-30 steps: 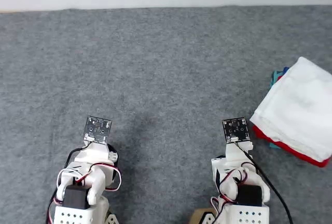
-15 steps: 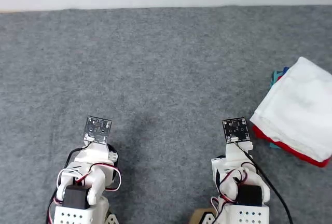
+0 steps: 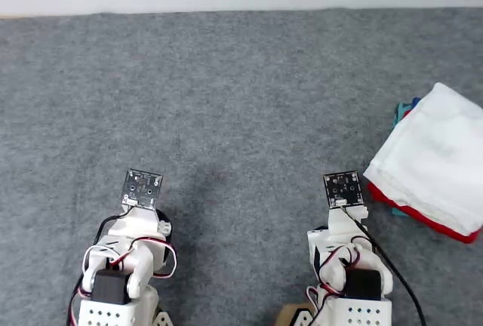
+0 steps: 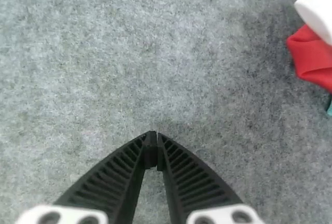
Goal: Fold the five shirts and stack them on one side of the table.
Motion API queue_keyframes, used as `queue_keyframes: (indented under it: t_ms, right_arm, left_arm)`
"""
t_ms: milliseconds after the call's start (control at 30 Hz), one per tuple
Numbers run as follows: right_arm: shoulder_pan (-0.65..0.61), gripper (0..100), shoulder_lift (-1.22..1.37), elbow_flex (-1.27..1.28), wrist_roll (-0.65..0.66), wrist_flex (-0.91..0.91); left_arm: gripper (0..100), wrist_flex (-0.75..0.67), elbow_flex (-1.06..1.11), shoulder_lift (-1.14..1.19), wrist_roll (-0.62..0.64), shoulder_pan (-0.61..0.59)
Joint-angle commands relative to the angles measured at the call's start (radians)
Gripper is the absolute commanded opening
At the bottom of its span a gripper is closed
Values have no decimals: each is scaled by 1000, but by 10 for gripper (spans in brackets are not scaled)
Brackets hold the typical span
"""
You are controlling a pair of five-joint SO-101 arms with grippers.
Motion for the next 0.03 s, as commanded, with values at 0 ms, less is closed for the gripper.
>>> queue_keyframes:
  t_ms: [0]
  right_arm:
    - [-2,9,-15,14,8,2]
  left_arm:
    - [3,2,-5,-12,2,-5]
